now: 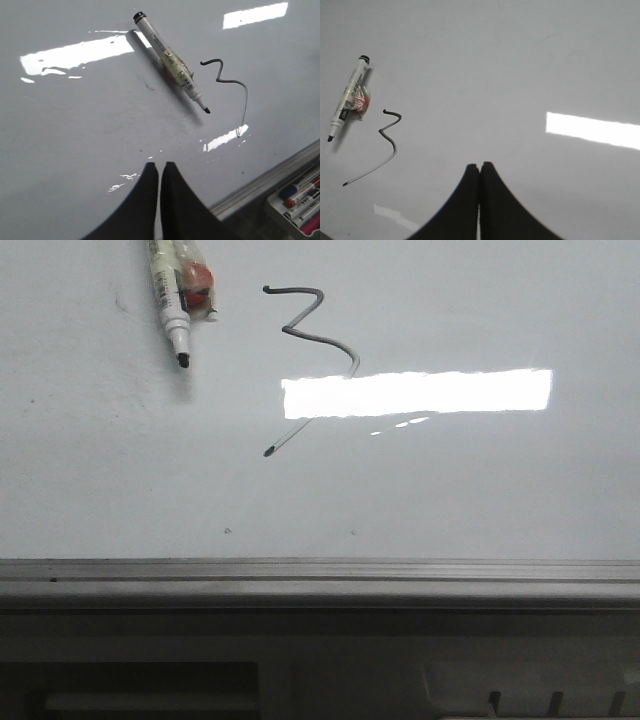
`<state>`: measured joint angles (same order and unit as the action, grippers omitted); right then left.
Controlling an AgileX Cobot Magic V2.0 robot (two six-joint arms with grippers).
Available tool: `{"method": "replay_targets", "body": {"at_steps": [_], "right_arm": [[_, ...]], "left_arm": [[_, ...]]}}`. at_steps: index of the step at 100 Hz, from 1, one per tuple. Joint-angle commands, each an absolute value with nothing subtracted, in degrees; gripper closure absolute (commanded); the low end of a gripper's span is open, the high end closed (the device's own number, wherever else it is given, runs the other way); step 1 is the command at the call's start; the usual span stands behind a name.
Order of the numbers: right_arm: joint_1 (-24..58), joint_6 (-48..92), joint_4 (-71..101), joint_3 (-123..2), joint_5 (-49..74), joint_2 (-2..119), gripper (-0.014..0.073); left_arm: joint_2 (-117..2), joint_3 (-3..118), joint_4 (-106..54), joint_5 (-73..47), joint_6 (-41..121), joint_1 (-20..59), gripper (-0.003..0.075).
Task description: Write number 3 on whiteboard
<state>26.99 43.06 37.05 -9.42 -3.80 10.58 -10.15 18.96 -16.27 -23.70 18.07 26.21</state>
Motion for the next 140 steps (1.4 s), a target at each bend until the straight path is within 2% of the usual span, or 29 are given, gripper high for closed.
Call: {"method": "replay_targets", "body": {"at_steps": [1, 20, 48, 60, 140], "right_arm": [[26.6, 43.3, 36.7, -11.0, -7.8, 11.0, 0.0657], [26.6, 43.3, 36.7, -11.0, -7.8, 11.0, 0.0657], [26.6, 43.3, 36.7, -11.0, -7.9, 11.0, 0.0657], [26.6, 43.3, 36.7, -11.0, -8.0, 11.0, 0.0657], [26.6, 43.3, 36.7, -11.0, -8.0, 11.0, 0.0657]], "left_arm": [[-9.0, 18.3, -15.6, -16.1, 17.6, 24.6, 0.0741], [-4.1, 7.9, -15.2, -5.0, 15.4, 16.9, 0.0741], [1.8, -0.7, -14.1, -9.5, 13.3, 8.2, 0.0741], [1.5, -0.6, -13.9, -16.8, 13.3, 7.5, 0.0741], [1.5, -0.6, -14.1, -16.7, 13.3, 7.5, 0.0741]]}}
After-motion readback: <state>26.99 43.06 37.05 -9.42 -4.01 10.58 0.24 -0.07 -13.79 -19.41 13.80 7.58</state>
